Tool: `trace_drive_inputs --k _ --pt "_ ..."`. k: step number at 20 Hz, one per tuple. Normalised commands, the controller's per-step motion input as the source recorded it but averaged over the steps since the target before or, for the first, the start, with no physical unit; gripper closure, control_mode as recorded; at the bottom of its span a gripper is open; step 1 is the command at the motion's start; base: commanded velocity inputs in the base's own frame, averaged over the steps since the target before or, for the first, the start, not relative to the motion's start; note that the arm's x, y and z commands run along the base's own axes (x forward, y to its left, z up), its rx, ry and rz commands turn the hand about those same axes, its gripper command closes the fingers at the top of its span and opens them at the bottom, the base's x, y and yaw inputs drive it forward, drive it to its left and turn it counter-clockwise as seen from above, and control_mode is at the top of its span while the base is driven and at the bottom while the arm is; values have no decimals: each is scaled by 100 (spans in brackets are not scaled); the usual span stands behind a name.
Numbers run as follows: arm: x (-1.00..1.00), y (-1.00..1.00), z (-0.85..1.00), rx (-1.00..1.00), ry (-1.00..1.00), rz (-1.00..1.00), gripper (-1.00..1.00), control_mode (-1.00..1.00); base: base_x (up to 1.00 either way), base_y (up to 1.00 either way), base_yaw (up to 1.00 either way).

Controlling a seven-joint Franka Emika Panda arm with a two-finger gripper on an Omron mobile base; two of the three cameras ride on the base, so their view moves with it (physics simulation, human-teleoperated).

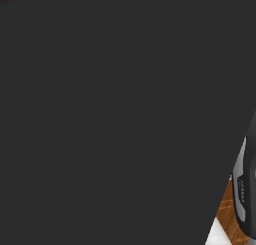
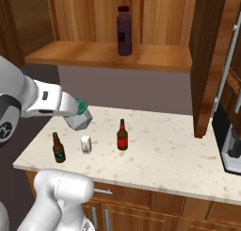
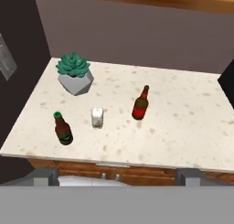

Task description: Sort all alcoholic drinks to one cabinet, and non-alcoholic drinks to the other.

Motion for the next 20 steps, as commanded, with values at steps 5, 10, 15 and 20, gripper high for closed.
trace_drive_inputs --k 5,10,15,20 --pt "-14 12 -31 2 10 3 -100 -100 0 0 0" --pt "-11 11 -34 3 8 3 -100 -100 0 0 0" --pt "-3 15 -29 3 6 3 -100 -100 0 0 0" --pt "5 19 -18 1 2 1 -100 -100 0 0 0"
